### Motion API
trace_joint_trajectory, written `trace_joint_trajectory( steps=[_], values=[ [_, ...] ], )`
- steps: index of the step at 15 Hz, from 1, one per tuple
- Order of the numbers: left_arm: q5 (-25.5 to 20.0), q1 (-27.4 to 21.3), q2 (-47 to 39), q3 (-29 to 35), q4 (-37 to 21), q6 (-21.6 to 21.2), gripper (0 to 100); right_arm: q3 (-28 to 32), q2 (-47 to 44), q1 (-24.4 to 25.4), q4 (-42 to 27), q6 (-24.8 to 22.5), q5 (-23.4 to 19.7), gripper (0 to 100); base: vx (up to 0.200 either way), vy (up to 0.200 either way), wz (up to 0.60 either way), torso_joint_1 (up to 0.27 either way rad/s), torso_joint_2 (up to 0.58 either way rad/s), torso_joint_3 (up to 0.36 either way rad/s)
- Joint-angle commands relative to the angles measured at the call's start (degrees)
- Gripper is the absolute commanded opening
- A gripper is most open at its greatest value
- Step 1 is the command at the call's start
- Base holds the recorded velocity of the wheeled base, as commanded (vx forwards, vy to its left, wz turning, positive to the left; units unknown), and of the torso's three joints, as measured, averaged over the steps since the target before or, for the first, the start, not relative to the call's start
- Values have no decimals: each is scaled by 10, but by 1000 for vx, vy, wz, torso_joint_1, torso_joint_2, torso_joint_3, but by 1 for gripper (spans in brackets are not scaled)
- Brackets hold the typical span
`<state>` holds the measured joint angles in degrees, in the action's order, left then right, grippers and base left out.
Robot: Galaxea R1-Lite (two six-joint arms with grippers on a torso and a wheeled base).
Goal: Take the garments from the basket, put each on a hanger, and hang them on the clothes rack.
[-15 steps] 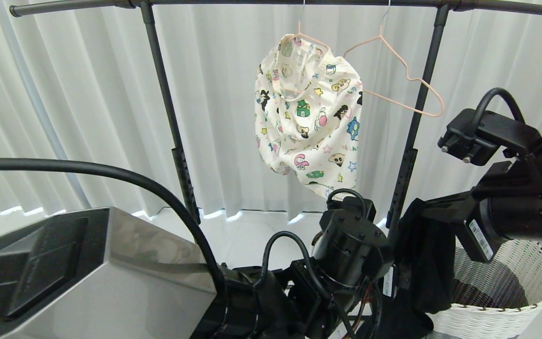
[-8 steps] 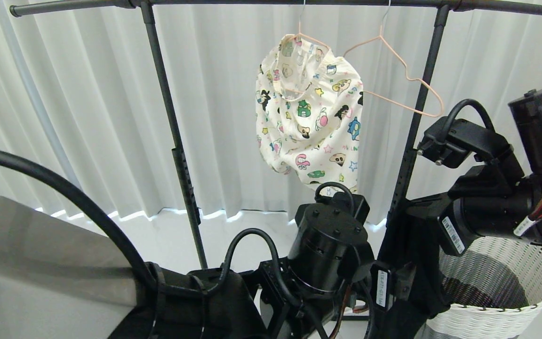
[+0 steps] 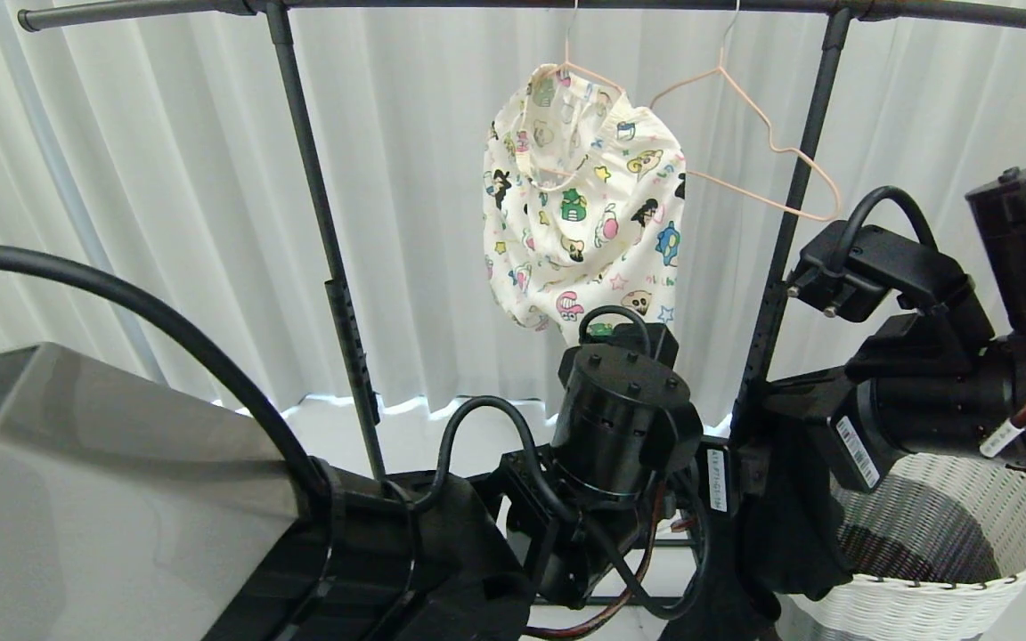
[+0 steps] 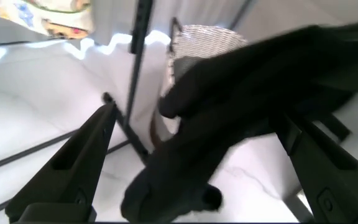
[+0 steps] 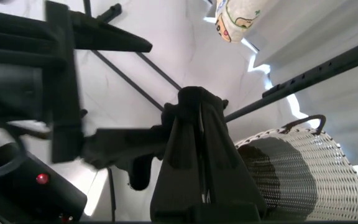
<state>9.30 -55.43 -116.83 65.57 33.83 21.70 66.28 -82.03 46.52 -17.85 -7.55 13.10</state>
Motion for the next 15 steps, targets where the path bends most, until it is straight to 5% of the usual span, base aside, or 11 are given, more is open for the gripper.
trace_joint_trajectory(
  steps=[1,4,15],
  values=[
    [11,6,-21,3,0,-2,100,2,4,1,0,0,0,0,0,0,0,0,0,0],
    [41,14,-65,3,0,-8,100,2,15,1,-1,0,1,0,0,0,0,0,0,0],
    [41,14,-88,-40,0,-53,100,6,28,0,-2,0,1,0,0,0,0,0,0,0]
  ],
)
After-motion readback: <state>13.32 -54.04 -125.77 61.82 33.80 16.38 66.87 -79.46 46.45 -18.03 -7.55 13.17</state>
